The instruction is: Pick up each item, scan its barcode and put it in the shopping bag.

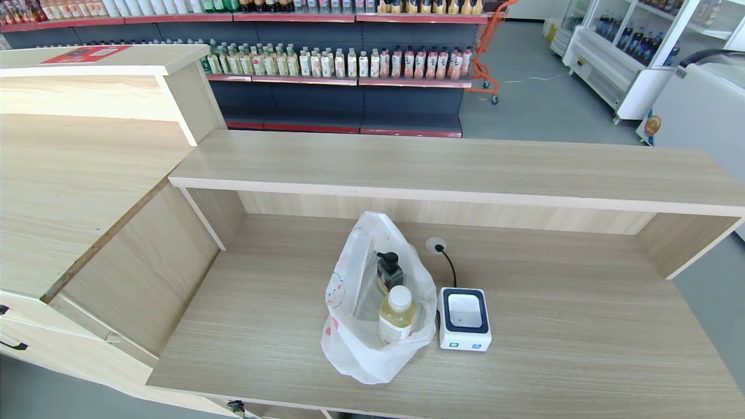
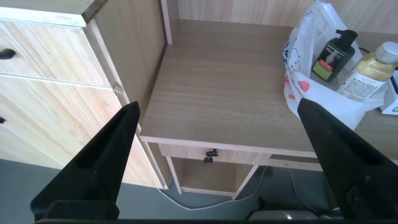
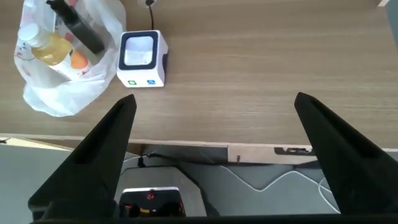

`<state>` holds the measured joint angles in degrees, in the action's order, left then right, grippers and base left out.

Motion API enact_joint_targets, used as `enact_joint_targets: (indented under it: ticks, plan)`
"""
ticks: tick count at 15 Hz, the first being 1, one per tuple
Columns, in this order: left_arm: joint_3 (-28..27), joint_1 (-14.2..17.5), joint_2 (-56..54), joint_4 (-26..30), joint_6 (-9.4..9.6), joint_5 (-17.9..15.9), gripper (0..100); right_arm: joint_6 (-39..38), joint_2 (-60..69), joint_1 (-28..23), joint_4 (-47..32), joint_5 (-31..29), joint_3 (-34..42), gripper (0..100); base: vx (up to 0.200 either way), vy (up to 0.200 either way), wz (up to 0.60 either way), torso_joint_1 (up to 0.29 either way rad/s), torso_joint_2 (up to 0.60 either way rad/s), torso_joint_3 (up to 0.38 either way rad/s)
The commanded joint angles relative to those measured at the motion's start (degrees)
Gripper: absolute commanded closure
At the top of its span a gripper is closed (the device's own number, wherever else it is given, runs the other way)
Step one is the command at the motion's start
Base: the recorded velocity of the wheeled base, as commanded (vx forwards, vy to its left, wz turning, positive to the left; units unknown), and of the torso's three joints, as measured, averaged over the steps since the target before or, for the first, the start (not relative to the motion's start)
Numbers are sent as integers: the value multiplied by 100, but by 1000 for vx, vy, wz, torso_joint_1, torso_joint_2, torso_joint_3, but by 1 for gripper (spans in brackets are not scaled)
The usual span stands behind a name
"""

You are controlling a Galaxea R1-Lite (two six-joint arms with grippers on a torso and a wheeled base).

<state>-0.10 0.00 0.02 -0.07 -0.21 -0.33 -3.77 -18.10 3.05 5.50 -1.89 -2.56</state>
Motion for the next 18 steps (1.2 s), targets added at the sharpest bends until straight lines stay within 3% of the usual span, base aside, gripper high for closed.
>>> enact_joint_targets:
  ticks: [1, 6, 7, 18]
  plan:
    - [1, 0, -2, -1, -6, -2, 0, 306, 1494, -138, -541, -57, 256, 0, 0, 0, 0, 0, 0, 0]
    - [1, 0, -2, -1, -6, -2, 0, 377, 1810, -287, -559, -31, 247, 0, 0, 0, 0, 0, 0, 0]
    - [1, 0, -2, -1, -6, -2, 0, 368, 1810, -287, -550, -31, 247, 100, 0, 0, 0, 0, 0, 0]
    - [1, 0, -2, -1, -14, -2, 0, 227, 1810, -287, -559, -31, 247, 100, 0, 0, 0, 0, 0, 0]
